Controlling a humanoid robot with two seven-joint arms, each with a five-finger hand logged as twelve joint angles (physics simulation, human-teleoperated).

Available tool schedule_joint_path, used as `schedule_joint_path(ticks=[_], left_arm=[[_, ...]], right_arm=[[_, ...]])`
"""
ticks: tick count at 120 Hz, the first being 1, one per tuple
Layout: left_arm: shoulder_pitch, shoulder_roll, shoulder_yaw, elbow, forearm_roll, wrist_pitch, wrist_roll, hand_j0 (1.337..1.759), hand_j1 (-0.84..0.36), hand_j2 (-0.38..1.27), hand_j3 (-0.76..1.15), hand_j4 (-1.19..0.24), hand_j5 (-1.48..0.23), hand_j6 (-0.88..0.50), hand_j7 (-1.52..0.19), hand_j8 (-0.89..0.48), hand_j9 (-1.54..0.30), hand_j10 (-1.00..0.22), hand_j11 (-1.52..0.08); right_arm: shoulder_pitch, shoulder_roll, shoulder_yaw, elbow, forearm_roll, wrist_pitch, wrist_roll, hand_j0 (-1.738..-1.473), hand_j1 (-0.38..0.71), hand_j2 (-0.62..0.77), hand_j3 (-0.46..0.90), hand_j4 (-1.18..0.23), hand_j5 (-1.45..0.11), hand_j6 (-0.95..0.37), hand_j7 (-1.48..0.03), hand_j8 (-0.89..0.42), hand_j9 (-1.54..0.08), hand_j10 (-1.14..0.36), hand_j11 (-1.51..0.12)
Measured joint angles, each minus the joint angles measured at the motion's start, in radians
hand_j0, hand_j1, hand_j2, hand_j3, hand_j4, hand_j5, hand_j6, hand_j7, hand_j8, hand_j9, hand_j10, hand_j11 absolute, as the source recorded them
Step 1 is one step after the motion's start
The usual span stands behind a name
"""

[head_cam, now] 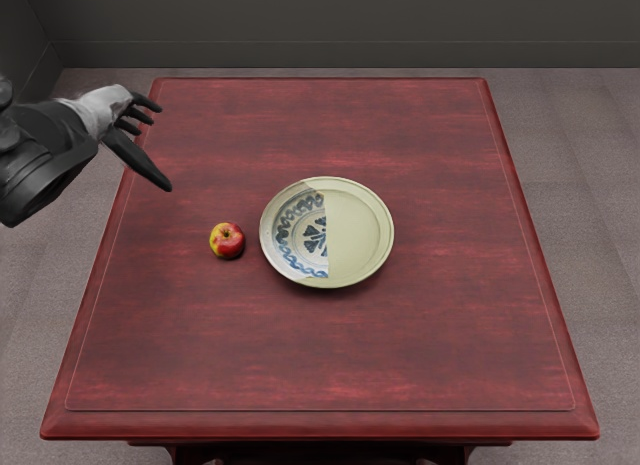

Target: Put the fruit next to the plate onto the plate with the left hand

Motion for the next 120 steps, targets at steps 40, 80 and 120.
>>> schedule_joint_path(ticks=[40,80,120], left_arm=[[-0.108,-0.309,0.265,0.000,-0.290,0.009,0.000,1.658,0.06,0.05,0.00,-0.24,-0.32,-0.25,-0.32,-0.25,-0.32,-0.24,-0.32],[-0.154,-0.487,0.292,0.063,-0.425,0.009,0.000,1.658,0.06,0.05,0.00,-0.24,-0.32,-0.25,-0.32,-0.25,-0.32,-0.24,-0.32],[-0.137,-0.576,0.334,0.182,-0.449,0.009,0.000,1.658,0.06,0.05,0.00,-0.24,-0.32,-0.25,-0.32,-0.25,-0.32,-0.24,-0.32]], right_arm=[[0.000,0.000,0.000,0.000,0.000,0.000,0.000,-1.658,-0.30,-0.01,0.00,-0.04,-0.05,-0.04,-0.05,-0.04,-0.05,-0.04,-0.05],[0.000,0.000,0.000,0.000,0.000,0.000,0.000,-1.658,-0.30,-0.01,0.00,-0.04,-0.05,-0.04,-0.05,-0.04,-0.05,-0.04,-0.05],[0.000,0.000,0.000,0.000,0.000,0.000,0.000,-1.658,-0.30,-0.01,0.00,-0.04,-0.05,-0.04,-0.05,-0.04,-0.05,-0.04,-0.05]])
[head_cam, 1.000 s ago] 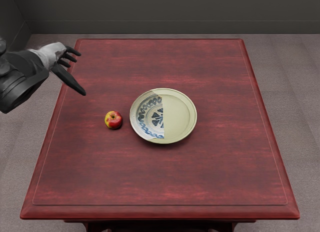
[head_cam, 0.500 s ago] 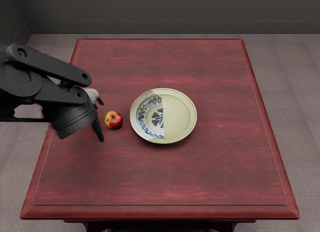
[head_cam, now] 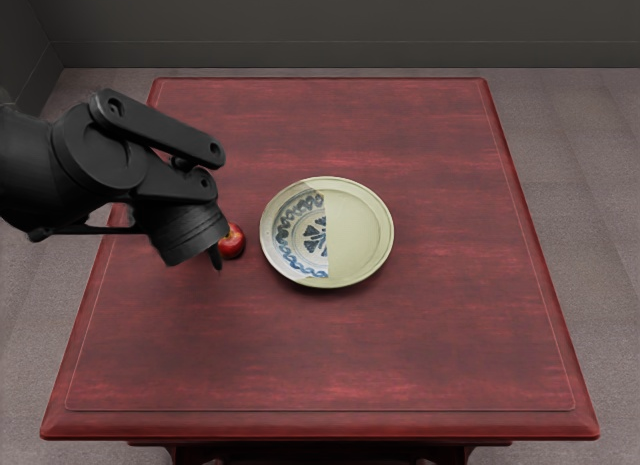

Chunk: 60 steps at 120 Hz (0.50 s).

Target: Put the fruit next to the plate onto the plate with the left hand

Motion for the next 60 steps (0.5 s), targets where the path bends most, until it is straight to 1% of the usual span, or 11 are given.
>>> schedule_joint_path(ticks=[28,47,60], left_arm=[[0.026,-0.040,0.044,0.064,-0.013,0.000,0.000,1.658,0.06,0.05,0.00,-0.24,-0.32,-0.25,-0.32,-0.25,-0.32,-0.24,-0.32],[0.054,-0.097,0.051,0.127,-0.015,0.000,0.000,1.658,0.06,0.05,0.00,-0.24,-0.32,-0.25,-0.32,-0.25,-0.32,-0.24,-0.32],[0.056,-0.103,0.052,0.160,-0.022,0.000,0.000,1.658,0.06,0.05,0.00,-0.24,-0.32,-0.25,-0.32,-0.25,-0.32,-0.24,-0.32]], right_arm=[[0.000,0.000,0.000,0.000,0.000,0.000,0.000,-1.658,-0.30,-0.01,0.00,-0.04,-0.05,-0.04,-0.05,-0.04,-0.05,-0.04,-0.05],[0.000,0.000,0.000,0.000,0.000,0.000,0.000,-1.658,-0.30,-0.01,0.00,-0.04,-0.05,-0.04,-0.05,-0.04,-0.05,-0.04,-0.05],[0.000,0.000,0.000,0.000,0.000,0.000,0.000,-1.658,-0.30,-0.01,0.00,-0.04,-0.05,-0.04,-0.05,-0.04,-0.05,-0.04,-0.05]])
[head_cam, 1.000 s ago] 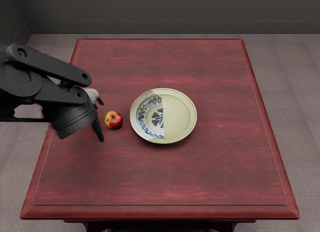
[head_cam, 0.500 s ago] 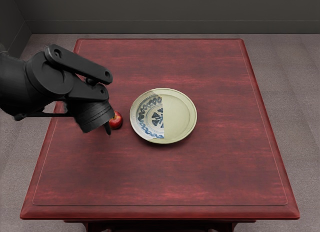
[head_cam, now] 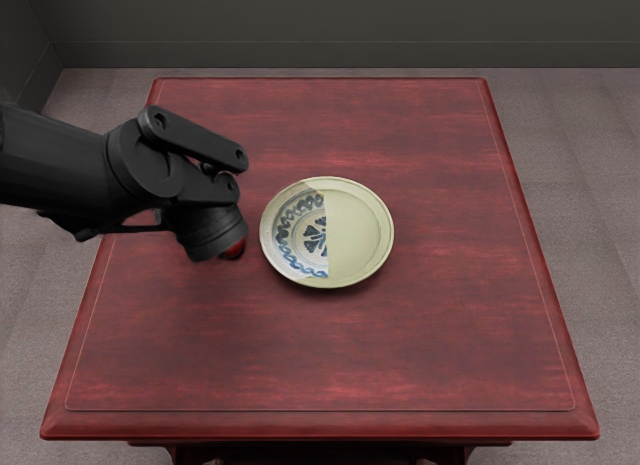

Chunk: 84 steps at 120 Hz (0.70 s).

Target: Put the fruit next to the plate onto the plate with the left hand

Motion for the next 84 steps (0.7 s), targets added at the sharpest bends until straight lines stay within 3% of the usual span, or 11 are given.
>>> schedule_joint_path(ticks=[45,84], left_arm=[[0.027,0.000,-0.003,0.036,-0.020,0.000,0.000,1.658,0.06,0.05,0.00,-0.24,-0.32,-0.25,-0.32,-0.25,-0.32,-0.24,-0.32],[0.027,0.000,-0.007,0.005,-0.051,0.000,0.000,1.658,0.06,0.05,0.00,-0.25,-0.32,-0.25,-0.32,-0.25,-0.32,-0.25,-0.32]], right_arm=[[0.000,0.000,0.000,0.000,0.000,0.000,0.000,-1.658,-0.30,-0.01,0.00,-0.04,-0.05,-0.04,-0.05,-0.04,-0.05,-0.04,-0.05],[0.000,0.000,0.000,0.000,0.000,0.000,0.000,-1.658,-0.30,-0.01,0.00,-0.04,-0.05,-0.04,-0.05,-0.04,-0.05,-0.04,-0.05]])
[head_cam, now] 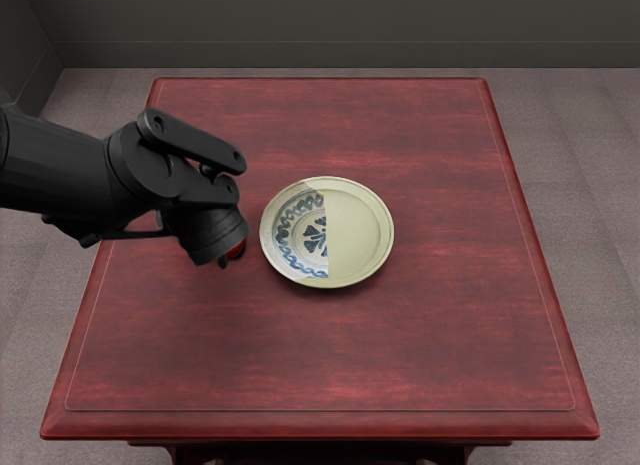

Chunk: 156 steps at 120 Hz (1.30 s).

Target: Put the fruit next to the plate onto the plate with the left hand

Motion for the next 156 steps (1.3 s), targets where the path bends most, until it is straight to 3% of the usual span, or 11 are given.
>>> schedule_joint_path(ticks=[78,119,156], left_arm=[[0.026,0.000,-0.044,0.050,0.005,0.000,0.000,1.658,0.06,0.05,0.00,-0.25,-0.32,-0.25,-0.32,-0.25,-0.32,-0.25,-0.32],[0.018,0.000,-0.076,-0.012,0.008,0.000,0.000,1.658,0.05,0.05,0.00,-0.25,-0.32,-0.25,-0.32,-0.25,-0.32,-0.25,-0.32],[0.025,0.000,-0.066,0.004,0.002,0.000,0.000,1.658,-0.09,0.07,0.00,-0.37,-0.48,-0.35,-0.48,-0.37,-0.48,-0.37,-0.48]], right_arm=[[0.000,0.000,0.000,0.000,0.000,0.000,0.000,-1.658,-0.30,-0.01,0.00,-0.04,-0.05,-0.04,-0.05,-0.04,-0.05,-0.04,-0.05],[0.000,0.000,0.000,0.000,0.000,0.000,0.000,-1.658,-0.30,-0.01,0.00,-0.04,-0.05,-0.04,-0.05,-0.04,-0.05,-0.04,-0.05],[0.000,0.000,0.000,0.000,0.000,0.000,0.000,-1.658,-0.30,-0.01,0.00,-0.04,-0.05,-0.04,-0.05,-0.04,-0.05,-0.04,-0.05]])
